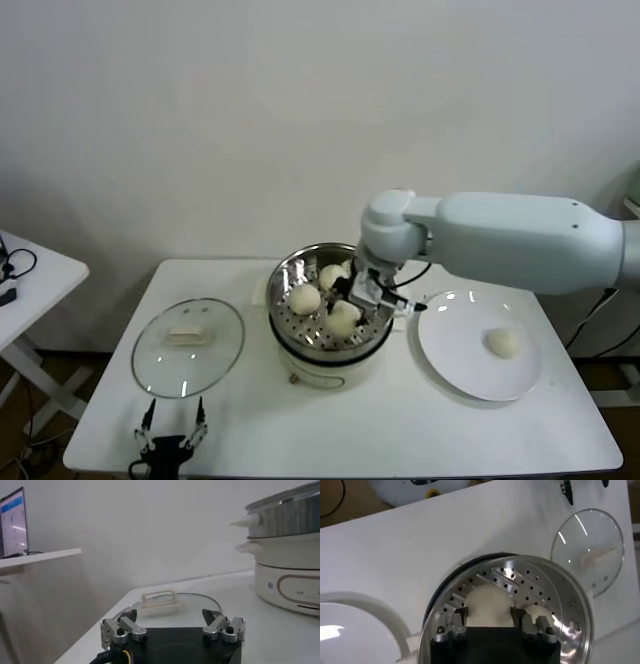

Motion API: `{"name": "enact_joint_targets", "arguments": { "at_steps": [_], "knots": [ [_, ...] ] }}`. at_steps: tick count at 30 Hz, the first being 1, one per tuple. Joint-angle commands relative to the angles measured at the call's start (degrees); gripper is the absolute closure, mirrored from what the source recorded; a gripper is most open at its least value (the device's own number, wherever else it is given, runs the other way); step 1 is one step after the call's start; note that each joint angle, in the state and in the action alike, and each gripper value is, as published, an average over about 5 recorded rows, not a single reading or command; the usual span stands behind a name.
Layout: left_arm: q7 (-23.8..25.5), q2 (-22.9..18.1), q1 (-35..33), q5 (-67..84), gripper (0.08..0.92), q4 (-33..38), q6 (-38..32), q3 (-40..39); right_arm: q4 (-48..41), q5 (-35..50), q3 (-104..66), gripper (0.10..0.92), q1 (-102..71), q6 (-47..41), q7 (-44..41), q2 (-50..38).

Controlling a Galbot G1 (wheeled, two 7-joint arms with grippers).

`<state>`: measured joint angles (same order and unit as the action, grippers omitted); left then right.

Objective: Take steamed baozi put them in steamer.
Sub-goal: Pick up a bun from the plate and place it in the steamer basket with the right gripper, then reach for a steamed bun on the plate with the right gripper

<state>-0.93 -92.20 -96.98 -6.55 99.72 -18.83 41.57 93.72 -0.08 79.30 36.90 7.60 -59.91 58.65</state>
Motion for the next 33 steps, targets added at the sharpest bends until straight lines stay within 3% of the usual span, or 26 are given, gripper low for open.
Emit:
{"name": "enact_joint_targets", "arguments": {
  "at_steps": [1,12,15,23,28,33],
  "knots": [
    [0.0,-0.5,0.1,-0.1,0.177,-0.3,-0.1,0.0,-3.9,-4.5,-1.3,0.423,-6.3,1.8,1.1,3.7],
    [-0.1,-0.5,0.2,-0.1,0.177,-0.6,-0.3,0.1,-6.2,-3.7,-2.4,0.415,-7.7,2.5,1.0,4.5],
    [-0.1,-0.5,0.2,0.0,0.177,-0.6,-0.4,0.1,-6.1,-0.5,-2.6,0.386,-7.1,2.5,1.1,4.0],
    [-0.1,-0.4,0.0,0.1,0.177,-0.6,-0.5,0.1,-7.9,11.9,0.8,0.214,6.3,4.0,-3.7,-1.5],
    [-0.1,-0.4,-0.1,0.1,0.177,-0.3,-0.4,0.0,-16.1,23.2,9.5,0.203,15.8,1.5,-7.1,-6.9],
    [-0.1,-0.2,-0.3,0.1,0.177,0.0,-0.4,-0.2,-20.7,26.5,18.5,0.202,17.1,-5.0,-5.5,-13.5]
  ]
}}
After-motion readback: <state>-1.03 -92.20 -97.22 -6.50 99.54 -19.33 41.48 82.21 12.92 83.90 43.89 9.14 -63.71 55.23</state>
